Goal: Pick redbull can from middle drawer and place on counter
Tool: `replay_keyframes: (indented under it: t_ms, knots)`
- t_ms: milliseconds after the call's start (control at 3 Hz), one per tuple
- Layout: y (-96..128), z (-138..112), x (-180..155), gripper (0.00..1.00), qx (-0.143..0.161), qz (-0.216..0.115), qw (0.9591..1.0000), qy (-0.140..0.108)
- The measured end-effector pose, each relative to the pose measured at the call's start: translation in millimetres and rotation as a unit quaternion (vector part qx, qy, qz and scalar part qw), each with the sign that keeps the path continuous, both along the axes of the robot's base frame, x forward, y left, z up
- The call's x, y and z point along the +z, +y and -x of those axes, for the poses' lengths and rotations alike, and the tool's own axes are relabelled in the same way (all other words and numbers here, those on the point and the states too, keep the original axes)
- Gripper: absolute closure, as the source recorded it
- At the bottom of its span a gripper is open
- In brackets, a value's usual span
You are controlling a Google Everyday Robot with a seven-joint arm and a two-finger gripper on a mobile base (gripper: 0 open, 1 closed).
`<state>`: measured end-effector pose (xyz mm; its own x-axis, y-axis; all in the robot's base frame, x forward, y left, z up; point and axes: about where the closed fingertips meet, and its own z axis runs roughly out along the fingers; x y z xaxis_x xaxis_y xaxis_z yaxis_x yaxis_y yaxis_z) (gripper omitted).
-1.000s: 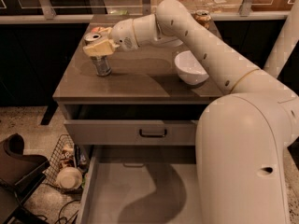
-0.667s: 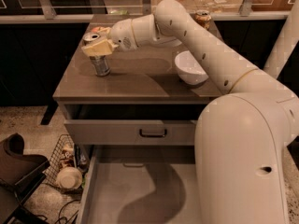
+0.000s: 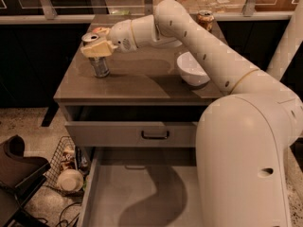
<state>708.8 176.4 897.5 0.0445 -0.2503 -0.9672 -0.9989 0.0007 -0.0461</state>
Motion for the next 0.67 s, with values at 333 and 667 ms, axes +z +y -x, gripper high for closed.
replay_keyframes:
  t_ms: [333,667]
  knots:
    - [2.9,1.0,-0.7,0.14,0.002,0.000,1.0000,0.001]
    - [5.8,1.9,-1.4,0.00,0.005,0.000,1.0000,0.002]
